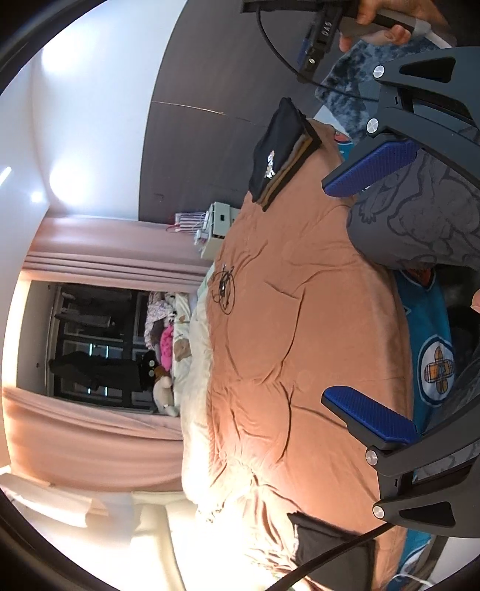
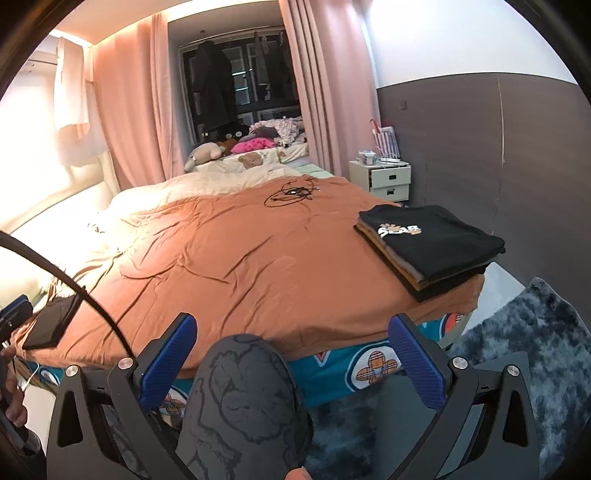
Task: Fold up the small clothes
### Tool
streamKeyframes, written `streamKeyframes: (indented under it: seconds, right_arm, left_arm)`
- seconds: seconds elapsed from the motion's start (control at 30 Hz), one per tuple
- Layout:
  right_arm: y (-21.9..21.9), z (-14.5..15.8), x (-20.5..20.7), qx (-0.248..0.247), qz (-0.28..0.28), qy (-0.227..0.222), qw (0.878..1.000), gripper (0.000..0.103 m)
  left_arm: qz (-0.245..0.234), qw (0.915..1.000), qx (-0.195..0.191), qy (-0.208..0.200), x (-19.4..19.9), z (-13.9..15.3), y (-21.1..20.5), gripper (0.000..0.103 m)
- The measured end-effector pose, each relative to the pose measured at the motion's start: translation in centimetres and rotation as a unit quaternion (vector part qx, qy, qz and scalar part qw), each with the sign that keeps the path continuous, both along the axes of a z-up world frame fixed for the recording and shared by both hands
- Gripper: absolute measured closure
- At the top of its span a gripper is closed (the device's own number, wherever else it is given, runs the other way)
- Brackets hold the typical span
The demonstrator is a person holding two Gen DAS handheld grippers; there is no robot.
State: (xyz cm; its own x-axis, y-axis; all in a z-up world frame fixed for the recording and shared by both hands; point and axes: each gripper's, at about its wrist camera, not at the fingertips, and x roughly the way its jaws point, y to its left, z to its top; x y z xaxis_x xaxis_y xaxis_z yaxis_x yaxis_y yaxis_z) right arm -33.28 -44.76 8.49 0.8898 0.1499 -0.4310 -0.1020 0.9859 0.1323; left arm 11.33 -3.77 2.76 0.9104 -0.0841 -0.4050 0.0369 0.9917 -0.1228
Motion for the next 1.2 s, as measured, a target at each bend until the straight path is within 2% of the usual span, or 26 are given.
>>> streamKeyframes:
  seconds: [0.23, 0.37, 0.67, 1.2]
  right_arm:
    - [1.1, -0.2, 0.9, -0.009, 0.003, -0.011, 1.0, 0.0]
    - [2.3, -0.7, 1.3, -0.023, 0.0, -0.013, 1.0, 0.0]
    - [4.3, -1.3, 2.0, -0.04, -0.008, -0.025, 0.999, 0.0]
    - [3.5, -1.5, 2.1, -0.057, -0.03, -0.028, 0.998, 0.0]
  left_arm:
    - [0.019, 0.9997, -0.01, -0.007, -1.3, -0.6, 0.6, 0.0]
    - [0.027, 0.9995, -0.001, -0.015, -1.4, -1.0, 0.5, 0.0]
    - [0.009, 0.9998, -0.006, -0.017, -0.3, -1.6, -0.4, 0.0]
    - [-0.008, 0.9999, -0.007, -0.011, -0.3, -2.2, -1.6, 0.0]
